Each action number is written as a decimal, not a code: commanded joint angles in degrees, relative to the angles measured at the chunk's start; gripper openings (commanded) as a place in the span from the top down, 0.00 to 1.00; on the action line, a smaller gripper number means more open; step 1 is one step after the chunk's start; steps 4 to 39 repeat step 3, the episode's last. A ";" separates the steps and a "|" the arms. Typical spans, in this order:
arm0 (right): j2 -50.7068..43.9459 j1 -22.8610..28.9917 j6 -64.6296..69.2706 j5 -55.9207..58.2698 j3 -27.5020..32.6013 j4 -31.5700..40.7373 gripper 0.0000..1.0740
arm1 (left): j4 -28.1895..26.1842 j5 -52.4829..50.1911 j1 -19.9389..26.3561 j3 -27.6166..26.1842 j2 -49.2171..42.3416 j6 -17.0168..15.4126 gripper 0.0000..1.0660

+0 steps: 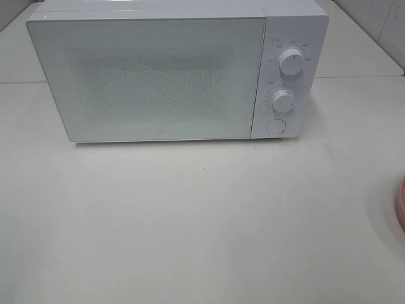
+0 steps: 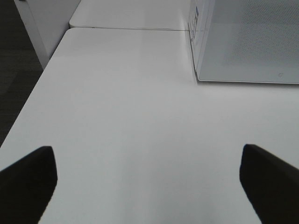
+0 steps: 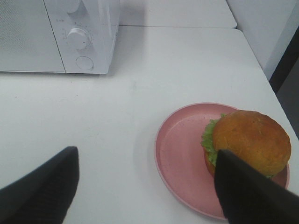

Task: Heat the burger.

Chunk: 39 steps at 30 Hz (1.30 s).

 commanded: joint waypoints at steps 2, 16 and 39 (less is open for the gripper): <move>-1.26 -0.23 -0.57 -0.34 0.17 0.11 0.29 | 0.11 -0.69 0.11 0.06 -1.38 0.00 0.05; -1.26 -0.23 -0.57 -0.34 0.17 0.11 0.29 | 0.11 -0.69 0.11 0.06 -1.38 0.00 0.05; -1.26 -0.23 -0.57 -0.34 0.17 0.11 0.29 | 0.11 -0.69 0.11 0.06 -1.38 0.00 0.05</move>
